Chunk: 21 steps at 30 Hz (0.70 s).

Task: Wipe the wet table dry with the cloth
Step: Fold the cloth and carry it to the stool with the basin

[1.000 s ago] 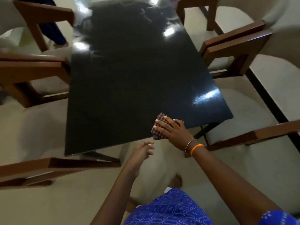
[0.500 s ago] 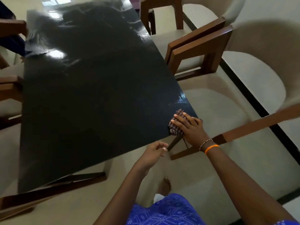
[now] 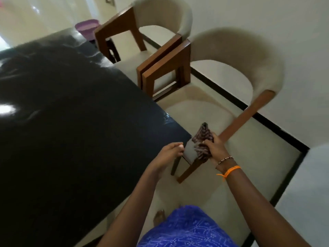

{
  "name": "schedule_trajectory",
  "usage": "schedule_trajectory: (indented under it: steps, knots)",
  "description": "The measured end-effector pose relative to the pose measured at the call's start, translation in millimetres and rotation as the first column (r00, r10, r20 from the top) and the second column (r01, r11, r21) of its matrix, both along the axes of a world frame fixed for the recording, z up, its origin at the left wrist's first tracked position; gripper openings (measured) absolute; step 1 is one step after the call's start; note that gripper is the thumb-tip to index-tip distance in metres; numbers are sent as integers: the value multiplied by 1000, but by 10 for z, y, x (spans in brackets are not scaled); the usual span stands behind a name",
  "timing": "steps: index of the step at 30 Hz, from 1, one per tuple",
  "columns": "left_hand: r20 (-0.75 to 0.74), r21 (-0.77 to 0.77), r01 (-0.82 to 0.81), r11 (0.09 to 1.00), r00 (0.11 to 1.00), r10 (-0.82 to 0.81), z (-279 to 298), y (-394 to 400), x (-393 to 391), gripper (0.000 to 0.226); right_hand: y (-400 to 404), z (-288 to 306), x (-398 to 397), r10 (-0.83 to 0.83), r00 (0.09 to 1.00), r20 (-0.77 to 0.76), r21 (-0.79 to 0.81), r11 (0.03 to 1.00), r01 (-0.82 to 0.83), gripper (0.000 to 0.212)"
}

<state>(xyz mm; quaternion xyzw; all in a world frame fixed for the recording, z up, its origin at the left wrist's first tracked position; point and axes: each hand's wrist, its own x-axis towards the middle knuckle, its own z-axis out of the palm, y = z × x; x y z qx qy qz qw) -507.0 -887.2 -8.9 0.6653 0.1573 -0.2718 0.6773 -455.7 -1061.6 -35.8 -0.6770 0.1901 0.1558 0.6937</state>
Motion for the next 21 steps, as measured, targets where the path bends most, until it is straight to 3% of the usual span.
schedule_trajectory:
  steps: [3, 5, 8, 11, 13, 16, 19, 21]
  knots:
    - [26, -94, 97, 991, 995, -95, 69, -297, 162, 39, -19, 106, -132, 2, 1000, 22, 21, 1000, -2, 53]
    - [26, -140, 90, 986, 996, -87, 97, -526, 248, 36, -103, 185, -177, -33, 999, 7, 136, 990, 32, 49]
    - [66, -82, 80, 993, 995, -75, 96, -816, 406, 35, -358, 284, -161, -77, 996, -37, 289, 954, 85, 42]
    - [76, -61, 103, 993, 992, -99, 37, -1182, 636, 14, -818, 274, -95, -136, 991, 3, 289, 948, 129, 40]
    - [53, -73, 89, 993, 995, -86, 6, -1485, 813, 12, -1135, 218, -18, -240, 970, 27, 244, 943, 227, 36]
    - [-1, -121, 105, 987, 994, -105, -5, -2115, 1116, 22, -1722, 119, 150, -426, 903, -61, 274, 863, 425, 36]
    - [-53, -184, 127, 975, 989, -138, 27, -2820, 1407, 27, -2324, 123, 294, -412, 886, -211, 435, 773, 463, 30]
    - [-86, -229, 144, 963, 982, -167, 55, -3332, 1593, 20, -2804, 134, 415, -446, 864, -232, 510, 701, 499, 30]
